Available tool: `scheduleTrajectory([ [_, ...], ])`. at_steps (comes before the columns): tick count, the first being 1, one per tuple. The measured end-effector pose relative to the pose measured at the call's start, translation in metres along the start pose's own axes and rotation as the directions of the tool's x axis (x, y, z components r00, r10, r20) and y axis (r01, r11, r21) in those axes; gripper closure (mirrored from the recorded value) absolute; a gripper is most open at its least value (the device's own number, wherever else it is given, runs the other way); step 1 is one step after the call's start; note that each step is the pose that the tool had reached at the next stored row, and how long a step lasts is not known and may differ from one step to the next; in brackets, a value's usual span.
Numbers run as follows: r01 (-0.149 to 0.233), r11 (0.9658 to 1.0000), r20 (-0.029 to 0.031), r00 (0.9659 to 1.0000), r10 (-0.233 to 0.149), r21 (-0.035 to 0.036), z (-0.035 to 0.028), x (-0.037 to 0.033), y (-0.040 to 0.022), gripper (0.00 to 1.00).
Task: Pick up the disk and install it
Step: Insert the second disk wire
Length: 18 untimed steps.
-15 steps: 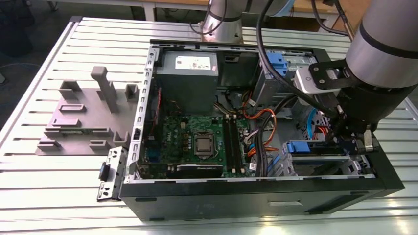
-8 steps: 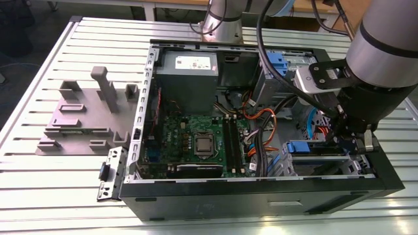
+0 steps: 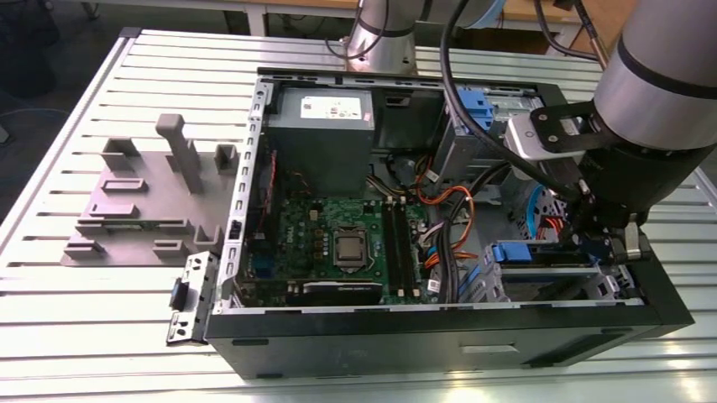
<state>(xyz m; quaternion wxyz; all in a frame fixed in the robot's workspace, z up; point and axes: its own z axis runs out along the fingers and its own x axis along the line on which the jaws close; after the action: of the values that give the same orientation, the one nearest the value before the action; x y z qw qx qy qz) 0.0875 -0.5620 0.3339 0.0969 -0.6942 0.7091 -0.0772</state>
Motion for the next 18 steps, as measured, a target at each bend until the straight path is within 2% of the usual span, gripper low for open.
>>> scheduleTrajectory([
  [3, 0.0, 1.0, 0.0007, 1.0, 0.0, -0.0008, -0.0002, 0.0, -0.0002, 0.89],
  [5, 0.0, 1.0, 0.0007, 1.0, 0.0, -0.0037, -0.0002, 0.0, -0.0002, 0.89],
  [7, -0.001, 0.9999, 0.0008, 1.0, 0.001, -0.0127, -0.0002, 0.0, -0.0002, 0.89],
  [10, -0.001, 0.9994, 0.0004, 1.0, 0.001, -0.0341, -0.0001, 0.0, -0.0005, 0.89],
  [12, -0.002, 0.999, 0.0004, 1.0, 0.002, -0.0446, -0.0001, 0.0, -0.0005, 0.89],
  [15, -0.002, 0.9986, 0.0001, 1.0, 0.002, -0.0523, -0.0008, 0.0, -0.0008, 0.89],
  [18, -0.002, 0.9986, 0.0002, 1.0, 0.002, -0.0534, -0.0051, -0.0002, -0.0019, 0.89],
])
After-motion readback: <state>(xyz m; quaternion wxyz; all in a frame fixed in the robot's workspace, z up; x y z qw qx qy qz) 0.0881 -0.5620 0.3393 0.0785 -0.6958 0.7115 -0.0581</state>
